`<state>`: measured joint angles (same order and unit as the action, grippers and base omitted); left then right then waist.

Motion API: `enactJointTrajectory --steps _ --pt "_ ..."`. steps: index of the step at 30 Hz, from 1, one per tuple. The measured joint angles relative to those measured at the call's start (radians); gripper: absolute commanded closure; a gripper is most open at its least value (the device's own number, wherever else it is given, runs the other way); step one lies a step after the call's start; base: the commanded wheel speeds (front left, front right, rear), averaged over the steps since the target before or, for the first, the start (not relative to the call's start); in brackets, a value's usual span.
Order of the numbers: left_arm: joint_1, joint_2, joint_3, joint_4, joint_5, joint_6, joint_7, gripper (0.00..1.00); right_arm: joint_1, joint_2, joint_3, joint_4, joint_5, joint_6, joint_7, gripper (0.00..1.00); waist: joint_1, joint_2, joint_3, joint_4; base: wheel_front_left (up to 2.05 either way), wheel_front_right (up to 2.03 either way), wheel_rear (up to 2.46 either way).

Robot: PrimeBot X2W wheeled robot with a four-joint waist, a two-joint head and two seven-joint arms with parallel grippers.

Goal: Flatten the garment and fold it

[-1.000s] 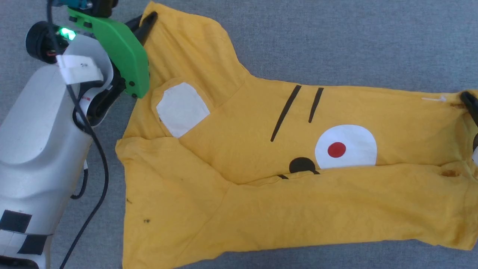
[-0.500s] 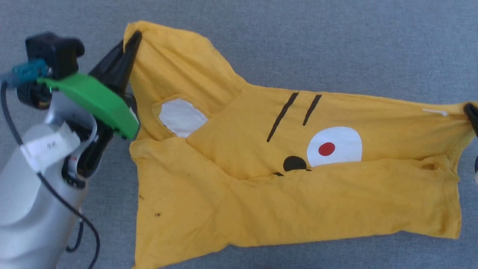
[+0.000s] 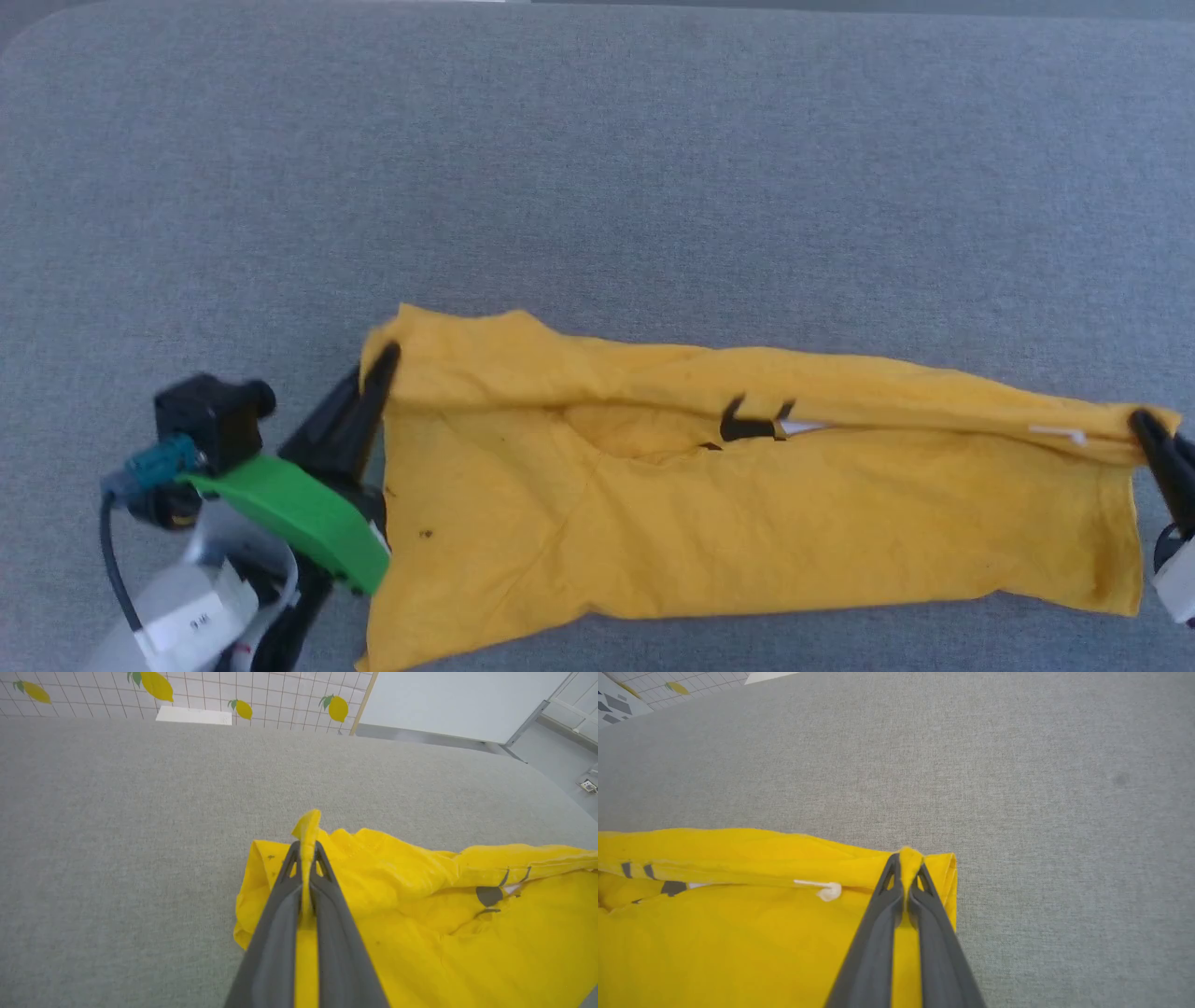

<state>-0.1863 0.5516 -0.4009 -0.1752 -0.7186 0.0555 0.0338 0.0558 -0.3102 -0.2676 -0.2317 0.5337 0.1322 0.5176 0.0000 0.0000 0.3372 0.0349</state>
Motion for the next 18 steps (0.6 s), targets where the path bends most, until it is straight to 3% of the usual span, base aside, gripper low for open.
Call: enactJointTrajectory --steps 8,9,10,11,18 --pt "0.074 0.0 -0.065 0.09 -0.006 0.0 0.037 1.0 0.031 0.005 0.035 0.056 -0.016 0.0 -0.026 1.0 0.0 0.0 -0.014 0.005 0.0 0.0 0.0" --pt "0.074 0.0 -0.069 0.104 -0.005 0.0 0.045 0.8 0.031 0.004 0.038 0.063 -0.021 0.0 -0.027 0.14 0.0 0.0 -0.016 0.005 0.0 0.0 0.0" --pt "0.074 -0.001 -0.076 0.119 -0.004 0.0 0.05 0.6 0.031 0.004 0.041 0.074 -0.026 0.0 -0.035 0.0 0.0 0.0 -0.018 0.004 0.0 0.0 0.0" --pt "0.074 -0.004 -0.079 0.132 -0.004 0.0 0.053 0.0 0.03 0.005 0.043 0.084 -0.028 0.0 -0.039 0.0 0.0 0.0 -0.022 0.004 0.0 0.0 0.0" --pt "0.073 -0.049 -0.028 0.149 -0.015 0.026 -0.042 0.0 0.028 0.005 0.029 0.077 -0.019 0.0 -0.039 0.0 0.0 0.0 -0.05 0.002 0.0 0.0 0.0"
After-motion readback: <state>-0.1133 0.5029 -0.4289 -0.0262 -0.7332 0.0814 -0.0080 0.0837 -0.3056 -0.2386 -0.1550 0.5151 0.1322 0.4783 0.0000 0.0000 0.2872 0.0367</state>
